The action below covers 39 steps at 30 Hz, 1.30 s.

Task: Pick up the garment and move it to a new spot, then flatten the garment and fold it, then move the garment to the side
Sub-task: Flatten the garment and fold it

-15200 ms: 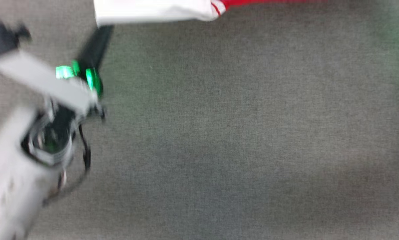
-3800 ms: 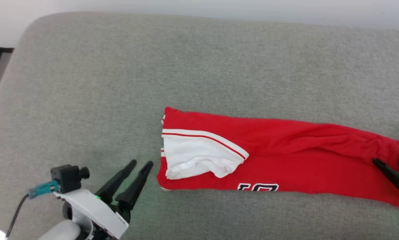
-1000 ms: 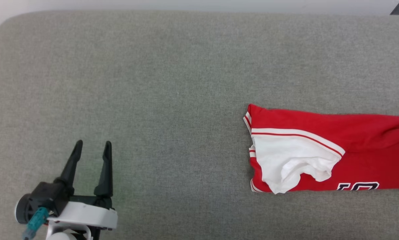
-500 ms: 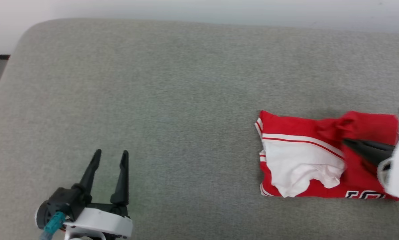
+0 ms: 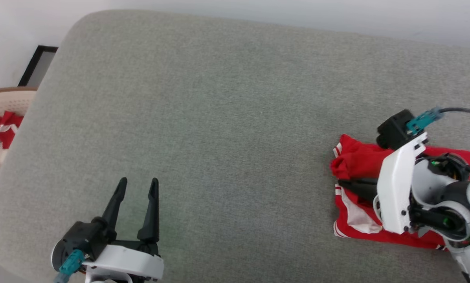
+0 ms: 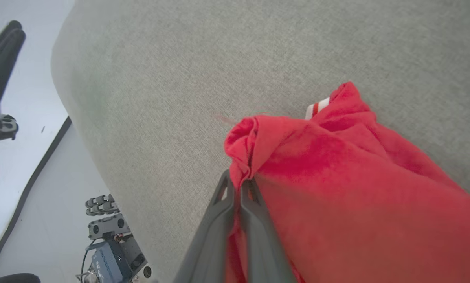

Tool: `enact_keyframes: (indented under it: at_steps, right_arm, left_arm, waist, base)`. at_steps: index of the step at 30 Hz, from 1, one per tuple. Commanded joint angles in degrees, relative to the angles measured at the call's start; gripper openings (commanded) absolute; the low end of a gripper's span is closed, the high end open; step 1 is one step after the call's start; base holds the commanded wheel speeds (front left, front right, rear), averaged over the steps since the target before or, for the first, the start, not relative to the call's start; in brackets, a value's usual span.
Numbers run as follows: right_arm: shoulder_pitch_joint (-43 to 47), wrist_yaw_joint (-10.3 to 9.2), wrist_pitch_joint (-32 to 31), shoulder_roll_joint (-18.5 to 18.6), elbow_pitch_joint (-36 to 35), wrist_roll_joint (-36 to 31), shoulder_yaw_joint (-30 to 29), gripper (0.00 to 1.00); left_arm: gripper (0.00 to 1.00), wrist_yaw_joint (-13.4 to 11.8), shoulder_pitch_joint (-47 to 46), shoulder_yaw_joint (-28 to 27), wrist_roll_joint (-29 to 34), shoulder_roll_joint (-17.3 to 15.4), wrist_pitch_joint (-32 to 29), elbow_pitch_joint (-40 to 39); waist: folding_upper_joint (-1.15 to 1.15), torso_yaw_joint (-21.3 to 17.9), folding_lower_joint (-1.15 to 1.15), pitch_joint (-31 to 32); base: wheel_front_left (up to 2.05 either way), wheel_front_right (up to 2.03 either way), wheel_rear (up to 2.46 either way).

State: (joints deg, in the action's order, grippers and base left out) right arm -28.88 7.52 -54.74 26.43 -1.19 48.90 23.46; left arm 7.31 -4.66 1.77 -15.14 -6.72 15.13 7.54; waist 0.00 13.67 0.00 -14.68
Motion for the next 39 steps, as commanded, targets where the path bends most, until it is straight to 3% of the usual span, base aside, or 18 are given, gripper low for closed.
enact_keyframes:
  at_steps: [1, 10, 12, 13, 14, 28, 35, 39]
  right_arm:
    - [-0.25, -0.08, 0.48, 0.27, 0.46, 0.15, 0.75, 0.0]
    - [-2.05, -0.08, 8.02, 1.26, 6.98, 1.54, 7.12, 0.0]
    - [-2.65, -0.08, 10.27, 0.87, 7.44, 2.79, 7.6, 0.44]
    - [-2.91, -0.08, 11.25, 0.82, 7.8, 3.25, 7.64, 0.87]
    - [-3.22, -0.08, 12.05, 0.78, 7.91, 3.87, 7.83, 1.0]
    - [-1.95, -0.08, 25.63, 4.48, 9.58, 11.45, 6.41, 1.0]
    - [-2.2, -0.08, 41.76, 5.55, 15.51, 6.68, 7.5, 1.0]
    - [-2.89, -0.08, 51.95, 3.9, 20.84, 2.67, 9.71, 1.0]
  left_arm:
    - [1.0, 0.21, -0.29, 0.02, -0.36, 0.23, -0.02, 0.03]
    - [1.0, 0.21, -0.63, 0.16, -0.57, 0.77, -0.02, 0.54]
    - [1.0, 0.21, -0.54, -0.02, -0.56, 0.48, -0.02, 0.59]
    - [1.0, 0.21, -0.46, -0.11, -0.54, 0.33, -0.02, 0.61]
    - [1.0, 0.21, -0.31, -0.23, -0.55, 0.16, -0.02, 0.58]
    - [1.0, 0.21, 0.22, 1.39, -1.31, -2.05, -0.02, 1.56]
    - [1.0, 0.21, -0.02, 1.35, -2.12, -3.04, -0.02, 3.12]
    - [1.0, 0.21, 0.01, -0.66, -2.6, -3.78, -0.02, 4.08]
  waist:
    - [0.0, 0.46, 0.0, -0.32]
    - [0.0, -0.1, 0.0, 0.02]
    - [0.0, -0.76, 0.0, 0.52]
    - [0.0, -1.12, 0.0, 0.84]
    - [0.0, -1.54, 0.0, 1.15]
    - [0.0, -8.94, 0.0, 4.88]
    - [0.0, -12.63, 0.0, 5.94]
    - [0.0, -14.74, 0.0, 6.78]
  base:
    - [0.0, 0.0, 0.0]
    - [0.0, 0.0, 0.0]
    - [0.0, 0.0, 0.0]
    - [0.0, 0.0, 0.0]
    - [0.0, 0.0, 0.0]
    - [0.0, 0.0, 0.0]
    - [0.0, 0.0, 0.0]
    - [0.0, 0.0, 0.0]
